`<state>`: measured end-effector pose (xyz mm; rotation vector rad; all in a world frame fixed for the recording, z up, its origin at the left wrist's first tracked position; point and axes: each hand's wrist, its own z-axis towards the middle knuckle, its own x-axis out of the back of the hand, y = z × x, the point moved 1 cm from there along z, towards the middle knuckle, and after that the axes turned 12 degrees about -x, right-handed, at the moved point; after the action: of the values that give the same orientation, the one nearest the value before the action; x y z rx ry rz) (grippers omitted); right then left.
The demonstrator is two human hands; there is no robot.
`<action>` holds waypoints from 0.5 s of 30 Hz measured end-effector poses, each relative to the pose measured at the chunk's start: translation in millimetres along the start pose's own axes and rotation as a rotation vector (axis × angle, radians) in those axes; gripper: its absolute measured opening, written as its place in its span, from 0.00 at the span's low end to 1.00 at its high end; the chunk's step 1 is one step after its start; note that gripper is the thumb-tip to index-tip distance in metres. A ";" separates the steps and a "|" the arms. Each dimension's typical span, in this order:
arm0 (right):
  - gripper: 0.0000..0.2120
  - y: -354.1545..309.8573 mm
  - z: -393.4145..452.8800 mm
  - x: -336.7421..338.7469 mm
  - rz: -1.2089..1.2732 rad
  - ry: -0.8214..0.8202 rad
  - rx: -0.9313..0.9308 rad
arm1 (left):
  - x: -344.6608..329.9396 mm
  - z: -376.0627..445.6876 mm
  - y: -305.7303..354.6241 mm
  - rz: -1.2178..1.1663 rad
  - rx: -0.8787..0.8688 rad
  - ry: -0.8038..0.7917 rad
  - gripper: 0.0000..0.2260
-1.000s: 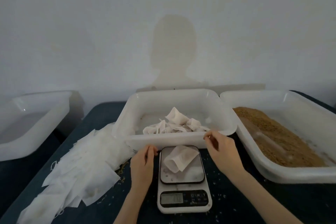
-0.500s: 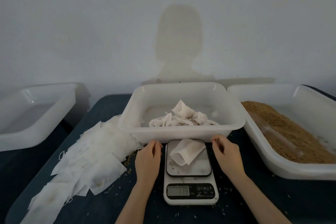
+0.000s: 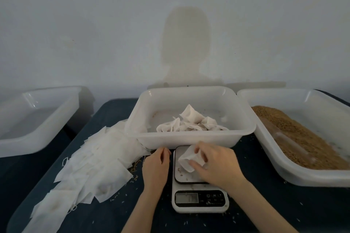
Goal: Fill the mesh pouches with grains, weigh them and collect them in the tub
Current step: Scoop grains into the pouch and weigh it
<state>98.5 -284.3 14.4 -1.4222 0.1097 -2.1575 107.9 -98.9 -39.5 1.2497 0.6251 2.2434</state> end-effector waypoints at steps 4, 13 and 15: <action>0.10 -10.6 9.5 -10.1 -0.148 -0.103 -0.037 | 2.1 -2.7 -1.1 -0.021 -0.006 0.025 0.11; 0.05 -9.6 25.1 18.6 0.190 -0.029 -0.335 | 7.4 -10.6 39.9 -0.323 -0.325 0.045 0.34; 0.05 -11.7 28.0 30.5 0.287 -0.039 -0.358 | 0.9 -13.9 59.0 -0.317 -0.327 -0.059 0.46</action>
<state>109.4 -282.8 56.1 -1.5304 0.6727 -1.9359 84.0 -146.0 -9.9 0.9741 0.3821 1.9431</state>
